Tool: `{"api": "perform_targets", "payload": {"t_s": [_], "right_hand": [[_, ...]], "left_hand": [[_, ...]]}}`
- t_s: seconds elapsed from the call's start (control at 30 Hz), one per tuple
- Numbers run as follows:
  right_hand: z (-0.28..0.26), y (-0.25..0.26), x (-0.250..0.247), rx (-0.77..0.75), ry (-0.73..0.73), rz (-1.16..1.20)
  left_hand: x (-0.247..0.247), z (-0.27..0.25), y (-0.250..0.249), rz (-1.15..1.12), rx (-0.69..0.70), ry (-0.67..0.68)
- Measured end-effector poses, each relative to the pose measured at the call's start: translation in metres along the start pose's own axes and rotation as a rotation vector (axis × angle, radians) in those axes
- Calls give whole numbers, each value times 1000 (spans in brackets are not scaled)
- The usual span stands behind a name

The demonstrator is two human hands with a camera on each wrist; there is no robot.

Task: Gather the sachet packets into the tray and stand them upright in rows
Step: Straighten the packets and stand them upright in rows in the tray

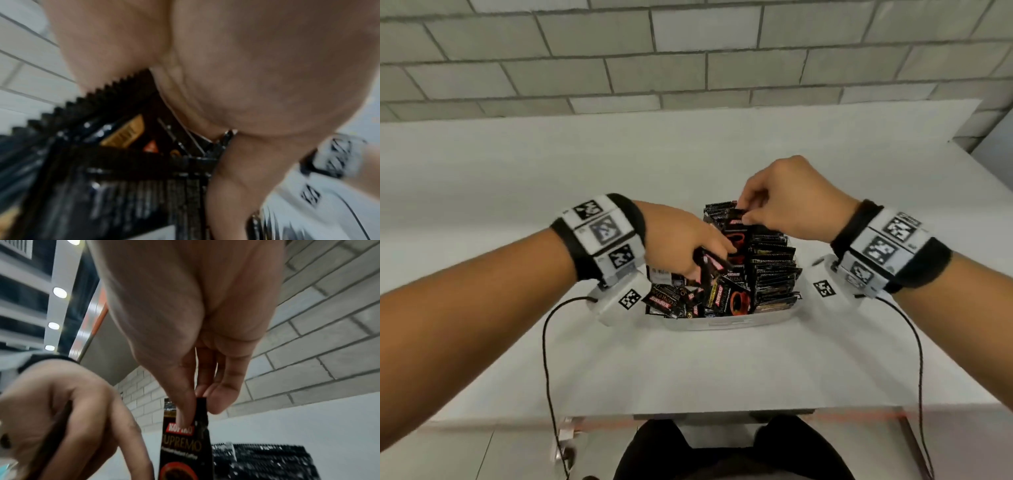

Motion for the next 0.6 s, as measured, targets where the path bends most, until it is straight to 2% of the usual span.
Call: {"api": "perform_targets", "payload": {"t_s": [0.07, 0.23, 0.6], "right_hand": [[9, -2, 11, -19, 76, -50], [21, -5, 18, -42, 118, -56], [25, 16, 37, -188, 197, -175]], "left_hand": [[7, 14, 0, 88, -36, 70], [13, 27, -2, 171, -92, 105], [15, 18, 9, 103, -120, 33]]}}
Point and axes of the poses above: each hand's wrist, its own z-axis towards the middle knuckle, its own x-axis out of the palm, y = z × x, the point moved 7 cm from there along z, towards the middle knuckle, and after that the axes turned 13 degrees about -z, right-handed, at the moved point
